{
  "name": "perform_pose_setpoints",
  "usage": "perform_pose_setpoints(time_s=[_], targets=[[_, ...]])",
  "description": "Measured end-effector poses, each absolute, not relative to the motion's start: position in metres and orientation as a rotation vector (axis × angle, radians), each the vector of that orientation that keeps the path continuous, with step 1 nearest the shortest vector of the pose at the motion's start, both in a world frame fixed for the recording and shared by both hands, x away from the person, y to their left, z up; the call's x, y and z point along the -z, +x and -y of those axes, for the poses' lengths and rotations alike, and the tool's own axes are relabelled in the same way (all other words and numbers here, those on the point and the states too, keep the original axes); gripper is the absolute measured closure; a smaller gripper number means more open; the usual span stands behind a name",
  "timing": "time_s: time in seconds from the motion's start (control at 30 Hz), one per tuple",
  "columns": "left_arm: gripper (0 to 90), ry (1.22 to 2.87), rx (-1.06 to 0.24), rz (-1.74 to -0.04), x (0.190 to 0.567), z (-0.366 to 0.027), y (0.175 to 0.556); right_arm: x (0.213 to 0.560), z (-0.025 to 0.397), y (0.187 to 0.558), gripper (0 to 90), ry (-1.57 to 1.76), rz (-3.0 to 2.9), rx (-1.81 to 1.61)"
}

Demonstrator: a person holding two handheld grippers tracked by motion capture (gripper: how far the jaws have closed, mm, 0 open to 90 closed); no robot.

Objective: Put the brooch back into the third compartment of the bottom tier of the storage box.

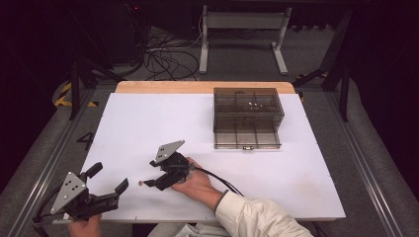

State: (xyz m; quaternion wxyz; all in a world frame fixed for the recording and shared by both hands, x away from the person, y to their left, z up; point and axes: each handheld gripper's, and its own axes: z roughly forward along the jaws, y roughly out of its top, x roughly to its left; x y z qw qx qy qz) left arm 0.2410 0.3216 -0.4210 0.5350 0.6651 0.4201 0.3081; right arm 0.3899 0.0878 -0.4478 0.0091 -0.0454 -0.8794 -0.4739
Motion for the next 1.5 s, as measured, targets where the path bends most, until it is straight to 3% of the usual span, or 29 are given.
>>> perform_pose_setpoints(time_s=[0.73,1.5], targets=[[2.8,1.571,-0.727,-1.016,0.422,-0.324,0.242,0.463,-0.106,0.386,35.2,-0.113,2.772,1.441],[2.8,1.561,-0.731,-1.019,0.422,-0.325,0.242,0.472,-0.131,0.382,56.1,-0.047,2.87,1.344]])
